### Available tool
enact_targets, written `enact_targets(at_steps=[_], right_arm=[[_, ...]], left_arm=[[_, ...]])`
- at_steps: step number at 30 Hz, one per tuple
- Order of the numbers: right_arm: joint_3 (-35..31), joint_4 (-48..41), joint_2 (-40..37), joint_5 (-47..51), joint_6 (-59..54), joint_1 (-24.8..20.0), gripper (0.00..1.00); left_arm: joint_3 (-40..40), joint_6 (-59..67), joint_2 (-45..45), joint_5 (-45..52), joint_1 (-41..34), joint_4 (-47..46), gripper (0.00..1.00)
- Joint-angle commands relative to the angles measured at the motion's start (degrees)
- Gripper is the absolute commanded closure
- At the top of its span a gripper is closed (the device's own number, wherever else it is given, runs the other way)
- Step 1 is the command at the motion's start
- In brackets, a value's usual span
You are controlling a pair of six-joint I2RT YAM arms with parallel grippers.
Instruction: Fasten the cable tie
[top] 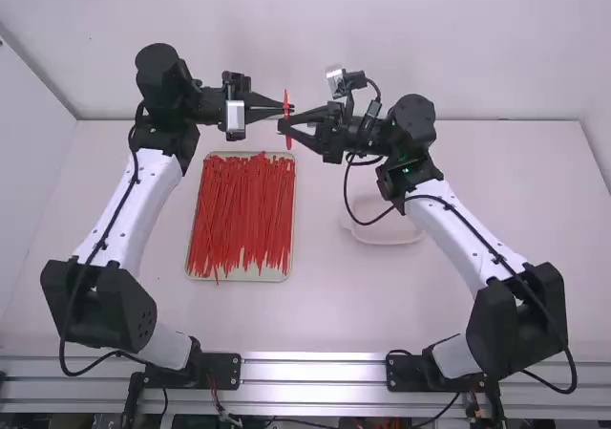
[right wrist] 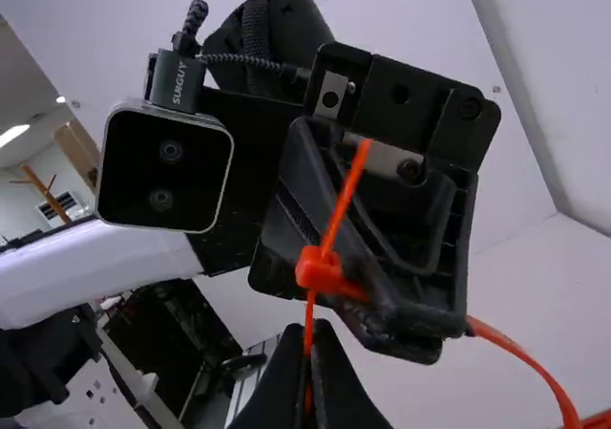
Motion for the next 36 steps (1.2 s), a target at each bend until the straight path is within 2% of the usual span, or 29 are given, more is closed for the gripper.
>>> enact_targets(at_steps=[1,8,16,20,31,33,36], right_arm=[[1.51,1.95,0.11,3.3,2.49,-0.48,1.0],[1.51,4.61,0.13,4.02,4.15,-1.14,1.0],[1.51,4.46,0.13,9.4,5.4,-1.62,1.0],[1.51,4.57,0.13,9.05,5.38,-1.6,1.0],[1.49,5.46,0.13,8.68,6.84,-1.62,1.0],[1.49,5.44,0.13,7.13,6.82,-1.62,0.87],[1.49,5.42,0.13,3.89,6.62,-1.7,0.76]], left_arm=[[-0.52,0.79,-0.52,4.2,-0.39,-0.52,0.98],[-0.81,0.79,-0.52,4.2,-0.59,-0.83,0.98],[-3.5,1.62,-0.55,4.2,-2.27,1.77,0.98],[-5.09,1.57,-0.55,3.67,-2.84,4.11,0.98],[-6.69,1.27,-0.55,4.04,-2.51,3.48,0.98],[-6.69,1.22,-0.55,4.04,-2.82,3.48,0.98],[-6.69,1.27,-0.55,4.04,-2.75,3.41,0.98]])
